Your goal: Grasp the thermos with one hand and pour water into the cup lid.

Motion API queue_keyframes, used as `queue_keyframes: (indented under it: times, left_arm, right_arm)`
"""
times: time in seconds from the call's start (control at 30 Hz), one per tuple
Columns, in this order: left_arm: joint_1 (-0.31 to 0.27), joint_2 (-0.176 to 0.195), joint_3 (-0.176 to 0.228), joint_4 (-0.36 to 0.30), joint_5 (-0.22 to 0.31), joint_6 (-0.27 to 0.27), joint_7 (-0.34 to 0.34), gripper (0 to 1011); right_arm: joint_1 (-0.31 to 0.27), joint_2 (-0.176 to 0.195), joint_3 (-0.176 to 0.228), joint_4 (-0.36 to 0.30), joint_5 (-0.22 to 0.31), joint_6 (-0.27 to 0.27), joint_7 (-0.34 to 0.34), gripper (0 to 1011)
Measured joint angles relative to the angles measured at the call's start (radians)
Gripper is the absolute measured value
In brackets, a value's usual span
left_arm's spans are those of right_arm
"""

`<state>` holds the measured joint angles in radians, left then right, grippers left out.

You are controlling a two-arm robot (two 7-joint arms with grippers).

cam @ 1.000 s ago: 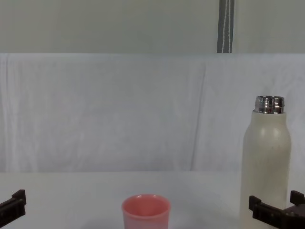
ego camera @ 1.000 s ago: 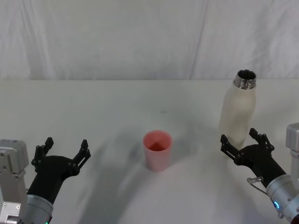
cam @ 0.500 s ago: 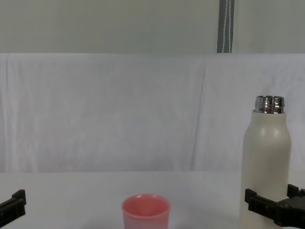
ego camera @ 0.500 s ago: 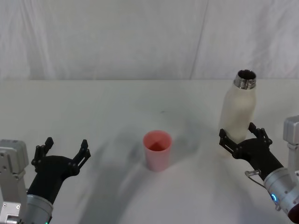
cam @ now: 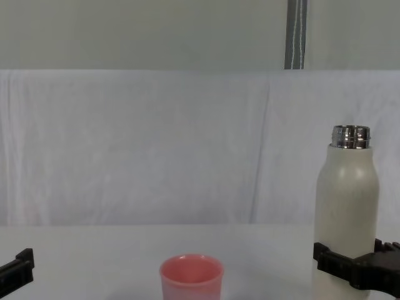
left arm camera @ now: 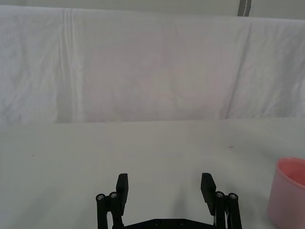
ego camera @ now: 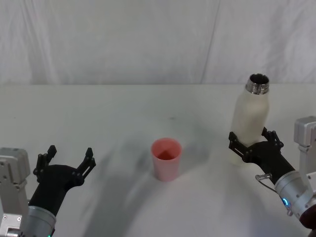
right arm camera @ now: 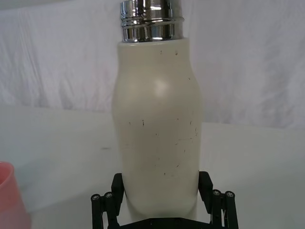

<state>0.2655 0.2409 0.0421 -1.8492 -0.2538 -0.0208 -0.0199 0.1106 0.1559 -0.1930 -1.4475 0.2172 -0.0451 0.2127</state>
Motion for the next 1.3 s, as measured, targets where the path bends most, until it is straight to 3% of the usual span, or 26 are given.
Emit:
queue_keyframes:
  times: [0.37,1.3]
  left_arm:
    - [0.000,0.000,0.000,0.000,0.000,0.000,0.000,1001]
    - [0.000,0.000,0.000,0.000,0.000,0.000,0.000,1001]
  right_arm:
    - [0.022,-0.009,-0.002,0.030,-0.002,-0.010,0.001,1000]
    - [0.021,-0.008,-0.001,0.028,-0.001,-0.009,-0.002,957]
